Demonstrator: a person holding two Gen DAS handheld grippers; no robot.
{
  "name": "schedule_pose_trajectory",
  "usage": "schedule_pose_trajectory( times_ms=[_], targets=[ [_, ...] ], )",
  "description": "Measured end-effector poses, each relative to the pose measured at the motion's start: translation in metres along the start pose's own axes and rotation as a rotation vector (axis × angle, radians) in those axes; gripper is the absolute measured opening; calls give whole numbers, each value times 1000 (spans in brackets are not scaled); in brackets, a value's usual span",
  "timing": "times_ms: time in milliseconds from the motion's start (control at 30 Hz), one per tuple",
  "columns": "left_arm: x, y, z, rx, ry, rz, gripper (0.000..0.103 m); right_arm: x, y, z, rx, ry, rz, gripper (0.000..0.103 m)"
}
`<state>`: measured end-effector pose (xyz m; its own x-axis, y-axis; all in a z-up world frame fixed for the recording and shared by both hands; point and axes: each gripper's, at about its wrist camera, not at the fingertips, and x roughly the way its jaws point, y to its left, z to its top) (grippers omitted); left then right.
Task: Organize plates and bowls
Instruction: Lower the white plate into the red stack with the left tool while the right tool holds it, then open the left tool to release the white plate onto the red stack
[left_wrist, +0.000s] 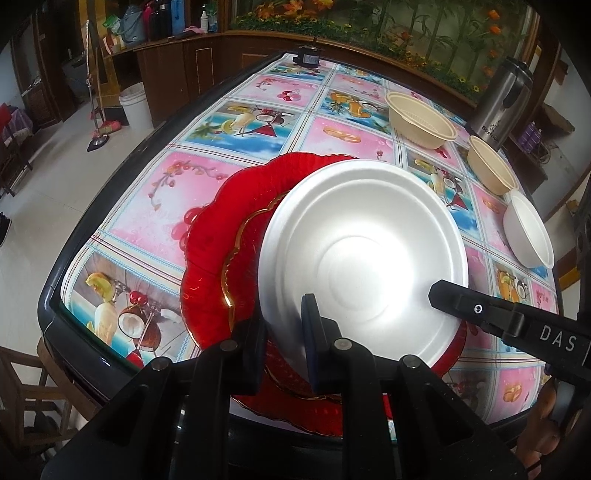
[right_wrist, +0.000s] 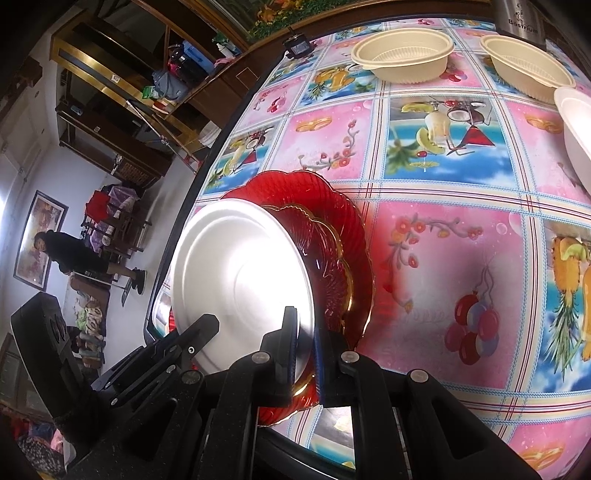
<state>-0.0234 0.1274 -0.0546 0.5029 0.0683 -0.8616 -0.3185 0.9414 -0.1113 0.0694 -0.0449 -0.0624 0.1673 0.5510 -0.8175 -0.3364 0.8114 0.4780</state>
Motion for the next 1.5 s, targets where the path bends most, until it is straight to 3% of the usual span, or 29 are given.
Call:
schedule_pose_trajectory(
  times_ms=[1500],
  targets=[
    [15,13,4,-65,80,-23,19,10,9,5,-31,37,-1,13]
  ],
)
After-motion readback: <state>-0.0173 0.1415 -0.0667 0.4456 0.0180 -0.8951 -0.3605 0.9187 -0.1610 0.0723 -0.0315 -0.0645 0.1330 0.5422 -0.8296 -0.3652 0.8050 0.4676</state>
